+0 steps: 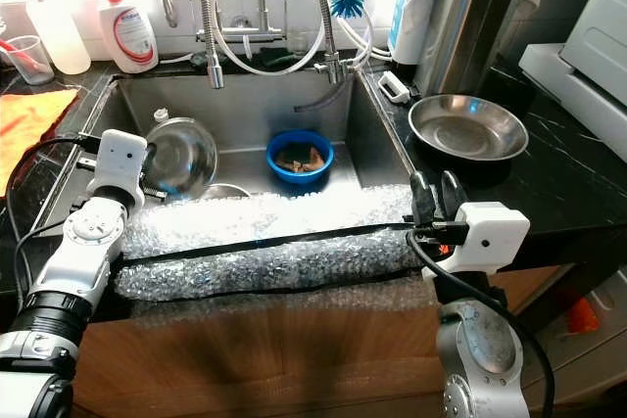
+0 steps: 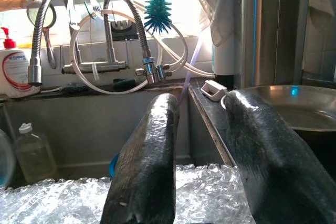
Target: Kitchen organization
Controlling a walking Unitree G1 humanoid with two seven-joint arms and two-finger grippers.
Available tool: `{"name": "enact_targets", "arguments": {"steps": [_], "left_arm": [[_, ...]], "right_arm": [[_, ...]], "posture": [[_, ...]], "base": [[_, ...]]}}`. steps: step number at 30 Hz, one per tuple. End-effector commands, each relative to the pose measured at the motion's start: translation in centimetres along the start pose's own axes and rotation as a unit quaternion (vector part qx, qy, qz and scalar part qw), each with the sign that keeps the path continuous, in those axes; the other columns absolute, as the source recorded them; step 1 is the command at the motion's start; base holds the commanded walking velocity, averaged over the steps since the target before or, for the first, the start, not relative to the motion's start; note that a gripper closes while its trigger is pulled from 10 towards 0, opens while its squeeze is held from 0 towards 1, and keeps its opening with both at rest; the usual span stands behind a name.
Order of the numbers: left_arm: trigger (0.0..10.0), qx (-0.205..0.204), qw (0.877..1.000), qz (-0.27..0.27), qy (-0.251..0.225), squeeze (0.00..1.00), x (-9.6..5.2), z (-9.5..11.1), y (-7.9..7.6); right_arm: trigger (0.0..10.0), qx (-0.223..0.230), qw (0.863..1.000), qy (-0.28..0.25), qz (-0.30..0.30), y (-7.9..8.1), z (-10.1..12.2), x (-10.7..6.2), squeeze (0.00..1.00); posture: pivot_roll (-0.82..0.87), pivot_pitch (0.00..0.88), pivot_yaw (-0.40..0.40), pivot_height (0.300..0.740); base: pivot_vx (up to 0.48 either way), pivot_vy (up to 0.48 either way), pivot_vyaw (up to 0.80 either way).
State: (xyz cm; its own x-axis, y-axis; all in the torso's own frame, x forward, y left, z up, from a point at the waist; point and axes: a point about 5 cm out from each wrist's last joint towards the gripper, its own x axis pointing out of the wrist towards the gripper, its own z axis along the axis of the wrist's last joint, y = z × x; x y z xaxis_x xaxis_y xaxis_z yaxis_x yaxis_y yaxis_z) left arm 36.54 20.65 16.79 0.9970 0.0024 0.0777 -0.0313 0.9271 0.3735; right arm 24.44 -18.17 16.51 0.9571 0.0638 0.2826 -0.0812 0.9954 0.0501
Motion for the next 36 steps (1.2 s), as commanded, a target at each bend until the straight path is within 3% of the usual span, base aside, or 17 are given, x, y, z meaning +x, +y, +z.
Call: {"name": "enact_targets", "arguments": {"steps": [1, 6, 9, 15, 19, 20, 23, 25, 30, 36], "left_arm": [[10.0, -0.009, 1.0, -0.005, 0.002, 1.0, 0.4, 0.5, 0.2], [10.0, -0.033, 0.999, -0.009, 0.005, 1.0, 0.5, 0.5, 0.1], [10.0, -0.067, 0.998, -0.006, 0.008, 1.0, 0.6, 0.6, 0.2], [10.0, -0.172, 0.984, 0.0, 0.041, 1.0, 1.0, 0.7, 0.9], [10.0, -0.197, 0.979, -0.021, 0.049, 1.0, 1.2, 1.0, 0.7], [10.0, -0.2, 0.978, -0.022, 0.046, 0.0, 1.2, 1.1, 0.6], [10.0, -0.242, 0.968, -0.031, 0.054, 0.0, 1.3, 1.2, 0.4], [10.0, -0.271, 0.958, -0.047, 0.086, 0.0, 1.2, 0.7, 0.0], [10.0, -0.307, 0.945, -0.048, 0.106, 0.0, 1.1, 0.4, 0.0], [10.0, -0.314, 0.94, -0.055, 0.119, 0.0, 1.1, 0.4, 0.1]], "right_arm": [[10.0, 0.0, 1.0, -0.008, 0.002, 0.1, 0.6, 0.2, 0.0], [10.0, 0.003, 1.0, -0.008, 0.001, 0.2, 0.6, 0.4, 0.0], [10.0, 0.005, 1.0, -0.004, 0.005, 0.3, 0.5, 0.5, 0.0], [10.0, 0.006, 1.0, 0.002, 0.005, 0.3, 0.4, 0.7, 0.0], [10.0, 0.009, 1.0, 0.004, 0.007, 0.4, 0.4, 0.8, 0.0], [10.0, 0.009, 1.0, 0.004, 0.007, 0.4, 0.4, 0.9, 0.0], [10.0, 0.013, 1.0, 0.009, 0.009, 0.4, 0.3, 1.0, 0.0], [10.0, 0.014, 1.0, 0.014, 0.012, 0.4, 0.2, 1.0, 0.0], [10.0, 0.014, 1.0, 0.022, 0.016, 0.4, 0.2, 1.0, 0.0], [10.0, 0.016, 0.999, 0.027, 0.019, 0.4, 0.1, 1.2, 0.0]], "posture": [[0.01, 0.0, 0.015, 0.74], [0.01, 0.0, 0.013, 0.74], [0.01, 0.0, 0.014, 0.74], [0.01, 0.0, 0.012, 0.74], [0.02, 0.004, 0.009, 0.74], [0.02, 0.007, 0.008, 0.74], [0.02, 0.01, 0.007, 0.74], [0.02, 0.015, 0.007, 0.74], [0.01, 0.021, 0.003, 0.74], [0.02, 0.028, -0.001, 0.74]], "base": [[0.0, 0.0, 0.0], [0.0, 0.0, 0.0], [0.0, 0.0, 0.0], [0.0, 0.0, 0.0], [0.0, 0.0, 0.0], [0.0, 0.0, 0.0], [0.0, 0.0, 0.0], [0.0, 0.0, 0.0], [0.0, 0.0, 0.0], [0.0, 0.0, 0.0]]}}
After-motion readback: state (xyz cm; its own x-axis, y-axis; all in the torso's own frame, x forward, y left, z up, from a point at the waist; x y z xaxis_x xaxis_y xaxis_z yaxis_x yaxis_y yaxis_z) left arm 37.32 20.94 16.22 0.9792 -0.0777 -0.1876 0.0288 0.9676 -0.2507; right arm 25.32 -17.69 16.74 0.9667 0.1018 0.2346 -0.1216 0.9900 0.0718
